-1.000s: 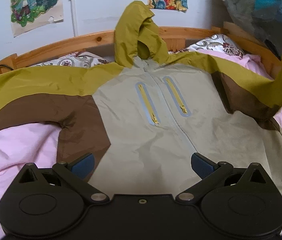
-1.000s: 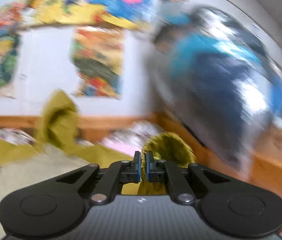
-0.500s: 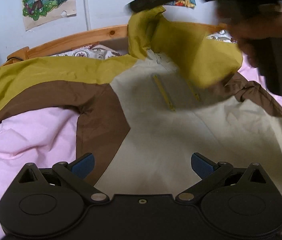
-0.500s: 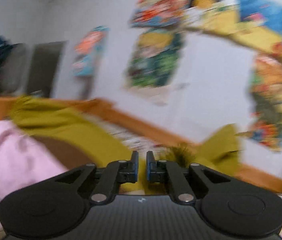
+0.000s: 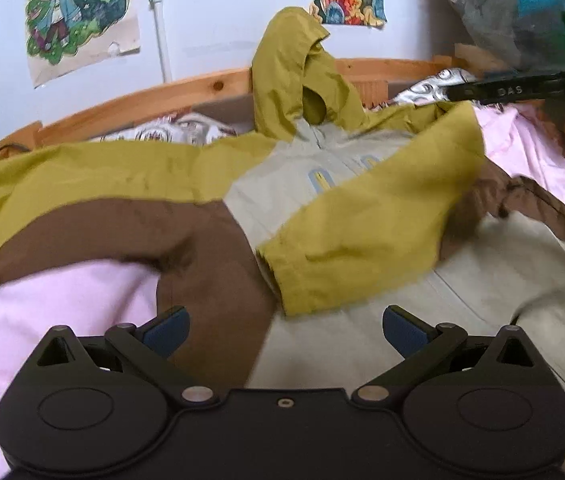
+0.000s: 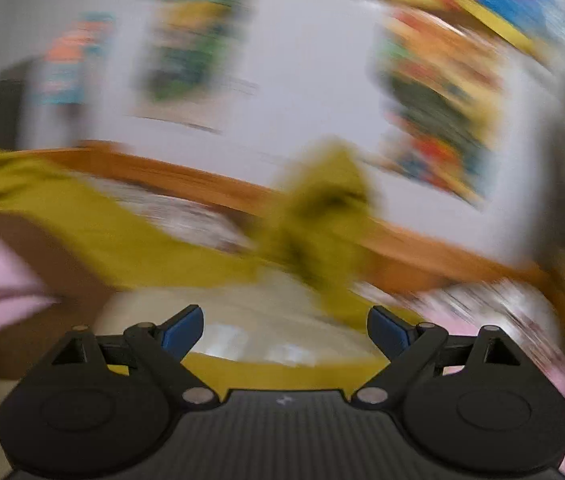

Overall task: Fold large clothes
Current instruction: 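Carry the held sleeve cuff across the jacket body toward the left gripper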

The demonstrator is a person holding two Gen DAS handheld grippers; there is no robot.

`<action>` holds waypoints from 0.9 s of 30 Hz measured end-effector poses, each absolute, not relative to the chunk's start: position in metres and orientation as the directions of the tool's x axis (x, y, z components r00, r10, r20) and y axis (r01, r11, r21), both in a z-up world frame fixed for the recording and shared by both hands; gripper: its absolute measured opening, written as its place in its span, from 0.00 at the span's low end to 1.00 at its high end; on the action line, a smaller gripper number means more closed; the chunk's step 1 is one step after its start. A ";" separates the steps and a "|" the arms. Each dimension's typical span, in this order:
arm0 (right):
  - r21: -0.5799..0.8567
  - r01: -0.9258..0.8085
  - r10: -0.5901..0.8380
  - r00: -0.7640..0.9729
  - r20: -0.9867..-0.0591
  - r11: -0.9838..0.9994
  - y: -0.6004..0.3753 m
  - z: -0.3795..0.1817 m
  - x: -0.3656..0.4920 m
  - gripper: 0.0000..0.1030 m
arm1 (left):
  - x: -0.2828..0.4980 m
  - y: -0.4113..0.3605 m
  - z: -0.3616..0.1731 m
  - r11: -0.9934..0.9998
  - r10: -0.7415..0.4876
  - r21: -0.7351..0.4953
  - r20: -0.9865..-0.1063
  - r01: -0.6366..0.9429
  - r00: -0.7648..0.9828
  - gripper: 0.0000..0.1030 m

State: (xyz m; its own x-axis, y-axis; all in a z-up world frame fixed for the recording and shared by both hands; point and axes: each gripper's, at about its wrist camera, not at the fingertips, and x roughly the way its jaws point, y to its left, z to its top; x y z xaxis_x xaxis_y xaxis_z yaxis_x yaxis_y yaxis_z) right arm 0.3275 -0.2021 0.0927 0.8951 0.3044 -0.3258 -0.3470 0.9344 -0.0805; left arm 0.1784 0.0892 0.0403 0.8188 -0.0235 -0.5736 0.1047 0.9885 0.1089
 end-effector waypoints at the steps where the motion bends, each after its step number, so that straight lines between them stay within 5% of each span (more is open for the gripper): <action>1: -0.016 -0.283 0.260 0.899 -0.352 0.959 -0.219 0.092 0.345 0.89 | 0.191 0.091 0.039 0.989 -0.034 0.099 -0.566 0.109 0.824 1.00; 6: 0.207 -0.130 0.222 0.823 -0.523 0.970 -0.269 0.078 0.414 0.72 | 0.254 0.098 0.022 0.993 -0.092 0.015 -0.550 0.120 0.830 0.99; 9: 0.244 -0.115 0.241 0.774 -0.585 0.963 -0.276 0.071 0.440 0.43 | 0.291 0.095 0.012 0.991 -0.115 -0.011 -0.551 0.130 0.826 0.99; 10: 0.232 -0.126 0.243 0.767 -0.594 0.964 -0.274 0.071 0.445 0.18 | 0.302 0.093 0.009 0.990 -0.124 -0.013 -0.550 0.139 0.826 0.99; 11: 0.204 -0.128 0.228 0.767 -0.600 0.970 -0.270 0.074 0.449 0.05 | 0.312 0.091 0.007 0.988 -0.134 -0.016 -0.552 0.151 0.823 0.99; 13: 0.102 -0.117 0.155 0.796 -0.585 0.988 -0.259 0.085 0.451 0.03 | 0.330 0.088 0.003 0.984 -0.158 -0.020 -0.563 0.178 0.811 0.98; 17: -0.152 -0.083 0.006 0.894 -0.447 0.985 -0.227 0.113 0.464 0.03 | 0.351 0.087 -0.006 0.986 -0.149 -0.036 -0.602 0.160 0.784 0.89; 21: -0.128 -0.262 0.180 0.875 -0.449 0.957 -0.217 0.118 0.476 0.12 | 0.359 0.089 -0.017 0.980 -0.193 -0.095 -0.639 0.173 0.744 0.77; 23: -0.069 -0.290 0.233 0.869 -0.438 0.955 -0.225 0.118 0.471 0.64 | 0.360 0.087 -0.021 0.981 -0.189 -0.100 -0.645 0.164 0.741 0.75; 25: -0.052 -0.256 0.219 0.901 -0.375 0.965 -0.240 0.118 0.459 0.82 | 0.361 0.085 -0.025 0.984 -0.174 -0.088 -0.655 0.155 0.736 0.68; 27: -0.048 -0.227 0.196 0.913 -0.358 0.973 -0.258 0.113 0.451 0.82 | 0.362 0.082 -0.028 0.985 -0.167 -0.076 -0.663 0.157 0.730 0.54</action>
